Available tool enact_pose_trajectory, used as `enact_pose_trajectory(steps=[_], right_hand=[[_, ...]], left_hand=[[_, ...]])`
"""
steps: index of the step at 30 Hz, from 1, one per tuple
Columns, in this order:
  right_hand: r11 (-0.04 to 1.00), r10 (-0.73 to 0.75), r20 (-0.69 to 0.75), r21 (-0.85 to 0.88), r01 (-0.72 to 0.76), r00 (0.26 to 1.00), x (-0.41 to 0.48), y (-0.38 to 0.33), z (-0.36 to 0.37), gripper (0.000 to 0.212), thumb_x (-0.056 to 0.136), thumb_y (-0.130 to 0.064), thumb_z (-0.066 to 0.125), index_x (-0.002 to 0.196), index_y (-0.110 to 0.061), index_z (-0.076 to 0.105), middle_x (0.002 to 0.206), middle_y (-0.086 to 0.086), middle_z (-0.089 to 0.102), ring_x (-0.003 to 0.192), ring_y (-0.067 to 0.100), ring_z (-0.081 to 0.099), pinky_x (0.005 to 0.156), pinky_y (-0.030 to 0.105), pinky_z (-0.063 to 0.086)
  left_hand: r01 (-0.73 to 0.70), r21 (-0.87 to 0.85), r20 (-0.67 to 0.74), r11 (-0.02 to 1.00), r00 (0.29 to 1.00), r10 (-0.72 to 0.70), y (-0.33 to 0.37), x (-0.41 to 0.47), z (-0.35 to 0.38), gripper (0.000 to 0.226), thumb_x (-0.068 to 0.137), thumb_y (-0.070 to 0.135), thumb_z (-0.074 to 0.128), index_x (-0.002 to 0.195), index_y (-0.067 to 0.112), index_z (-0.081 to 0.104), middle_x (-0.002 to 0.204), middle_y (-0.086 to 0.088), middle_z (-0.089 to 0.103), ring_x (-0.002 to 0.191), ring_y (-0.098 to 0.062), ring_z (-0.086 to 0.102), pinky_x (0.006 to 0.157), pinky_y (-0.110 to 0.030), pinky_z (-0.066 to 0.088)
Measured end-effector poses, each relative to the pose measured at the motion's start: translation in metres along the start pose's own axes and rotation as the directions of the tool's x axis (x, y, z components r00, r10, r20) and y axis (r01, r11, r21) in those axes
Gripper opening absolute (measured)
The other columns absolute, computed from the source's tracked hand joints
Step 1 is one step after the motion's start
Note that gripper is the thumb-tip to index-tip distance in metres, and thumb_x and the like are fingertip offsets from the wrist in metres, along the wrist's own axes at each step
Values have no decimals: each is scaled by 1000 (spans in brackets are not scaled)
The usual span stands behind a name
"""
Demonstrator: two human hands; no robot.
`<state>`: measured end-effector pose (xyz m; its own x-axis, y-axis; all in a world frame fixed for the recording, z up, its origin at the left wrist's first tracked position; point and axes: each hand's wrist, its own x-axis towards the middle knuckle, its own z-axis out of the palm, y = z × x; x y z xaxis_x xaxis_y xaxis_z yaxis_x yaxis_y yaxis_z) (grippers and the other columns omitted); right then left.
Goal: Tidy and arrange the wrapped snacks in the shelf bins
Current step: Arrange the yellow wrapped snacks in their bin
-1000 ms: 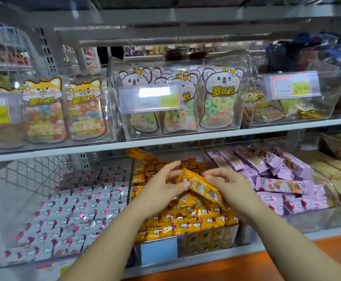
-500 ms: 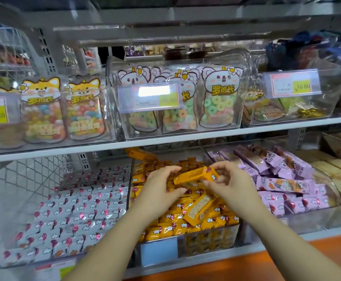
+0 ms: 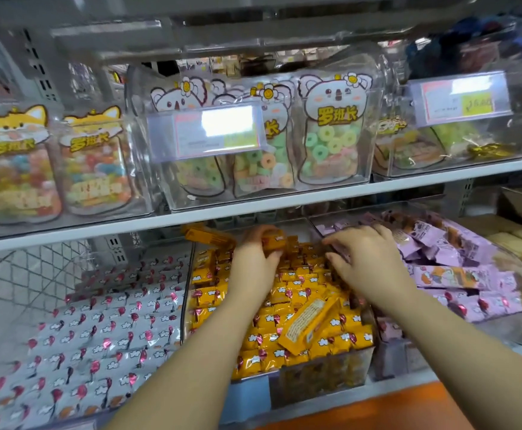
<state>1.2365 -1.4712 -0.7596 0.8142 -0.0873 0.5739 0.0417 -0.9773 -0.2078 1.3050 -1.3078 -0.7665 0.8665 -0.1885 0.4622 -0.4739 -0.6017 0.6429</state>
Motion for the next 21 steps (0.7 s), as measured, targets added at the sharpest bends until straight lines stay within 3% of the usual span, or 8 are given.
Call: enact_pose_trajectory(steps=[5,7,9,12,16,18,21], right_hand=[[988,51,88,-149,-38,995,25,12,3,22,93,-37,48,101,-24,65,100,0,67,102,21,57,104,36,26],[979,58,154,-201,-26,986,33,17,7,30,94,-42,45,101,-18,63,101,5,66,98,23,59,90,33,38],[979,55,204,-205,-12,977,39,21,12,35,94,-44,42,110,-19,60,108,7,64,98,25,59,73,28,39],[991,-16,140,-130,34,990,46,28,19,32,93,-45,43,116,-30,59,119,1,60,106,24,56,75,27,41],[994,-74,66,-80,79,995,49,34,27,25,91,-40,50,110,-32,64,114,-1,63,103,22,57,76,26,43],[993,-86,49,-74,90,995,50,36,32,24,91,-40,50,109,-32,64,113,-2,64,102,21,58,74,24,41],[993,-89,36,-80,91,995,50,39,37,26,91,-39,49,109,-30,63,113,-3,63,103,20,56,73,24,41]], left_hand=[[108,-80,-36,991,993,-111,-8,30,30,38,87,21,67,122,13,55,122,-6,59,114,-22,54,86,-16,33],[149,-86,-14,985,989,-150,-7,41,40,41,86,25,67,123,14,53,124,-6,59,114,-22,55,86,-16,34],[154,-68,20,986,988,-153,-8,50,50,42,87,27,66,124,13,52,125,-5,59,115,-21,54,80,-11,30],[156,-28,60,987,986,-154,-11,58,61,42,88,29,64,126,15,51,126,-4,58,117,-21,54,85,-16,34],[134,-22,98,991,987,-131,-18,70,70,37,88,31,64,121,16,56,113,4,60,109,-13,54,81,-18,32],[125,-33,108,992,987,-121,-24,77,74,36,87,32,65,119,18,58,116,4,62,110,-16,57,88,-20,37],[77,13,151,997,985,-79,-32,87,79,35,85,38,65,115,21,62,112,2,66,108,-19,60,97,-36,45]])
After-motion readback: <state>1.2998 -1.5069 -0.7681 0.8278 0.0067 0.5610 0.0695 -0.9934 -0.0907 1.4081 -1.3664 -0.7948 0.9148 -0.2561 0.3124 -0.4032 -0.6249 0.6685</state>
